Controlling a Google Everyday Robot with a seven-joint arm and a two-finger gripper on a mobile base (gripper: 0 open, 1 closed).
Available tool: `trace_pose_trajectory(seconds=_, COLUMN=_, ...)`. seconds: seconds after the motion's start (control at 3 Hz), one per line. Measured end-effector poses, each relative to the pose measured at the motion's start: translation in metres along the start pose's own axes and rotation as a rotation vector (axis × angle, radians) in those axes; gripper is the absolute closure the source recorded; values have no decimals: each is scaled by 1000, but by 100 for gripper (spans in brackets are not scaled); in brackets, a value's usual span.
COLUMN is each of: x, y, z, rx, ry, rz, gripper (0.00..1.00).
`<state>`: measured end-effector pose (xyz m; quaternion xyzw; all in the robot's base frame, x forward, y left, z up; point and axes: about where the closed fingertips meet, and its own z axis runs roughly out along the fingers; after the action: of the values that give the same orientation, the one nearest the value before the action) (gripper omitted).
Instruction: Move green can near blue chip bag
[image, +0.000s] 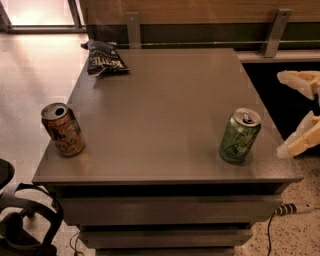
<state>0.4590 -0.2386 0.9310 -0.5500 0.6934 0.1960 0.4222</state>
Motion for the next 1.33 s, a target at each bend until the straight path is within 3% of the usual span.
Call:
trace_pose_trajectory(seconds=0.67, x=-6, y=-9, z=22, rx=-7, ry=-269, rz=8, gripper=0)
trace_pose_trajectory(seconds=1.33, x=2, y=10, z=49, rx=-58, ry=-343, rz=47, gripper=0)
